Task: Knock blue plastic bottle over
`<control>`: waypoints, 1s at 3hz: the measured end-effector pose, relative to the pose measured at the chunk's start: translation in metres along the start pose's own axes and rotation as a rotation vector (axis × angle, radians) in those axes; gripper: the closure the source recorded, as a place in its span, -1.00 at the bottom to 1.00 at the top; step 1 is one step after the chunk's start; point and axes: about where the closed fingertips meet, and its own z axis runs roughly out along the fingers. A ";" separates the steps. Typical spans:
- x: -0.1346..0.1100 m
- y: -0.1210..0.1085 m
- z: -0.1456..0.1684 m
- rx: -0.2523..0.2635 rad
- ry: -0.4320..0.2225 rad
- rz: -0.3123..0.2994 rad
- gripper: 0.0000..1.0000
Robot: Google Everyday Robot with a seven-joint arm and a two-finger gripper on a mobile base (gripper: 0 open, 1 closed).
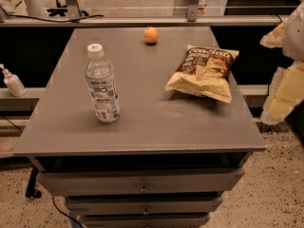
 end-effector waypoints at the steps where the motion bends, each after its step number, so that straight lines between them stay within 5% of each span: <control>1: -0.014 0.001 0.007 -0.019 -0.110 0.018 -1.00; 3: -0.092 0.024 0.029 -0.106 -0.492 0.145 -1.00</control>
Offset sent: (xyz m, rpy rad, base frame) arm 0.0142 0.1239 0.0023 0.7504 0.0358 0.0389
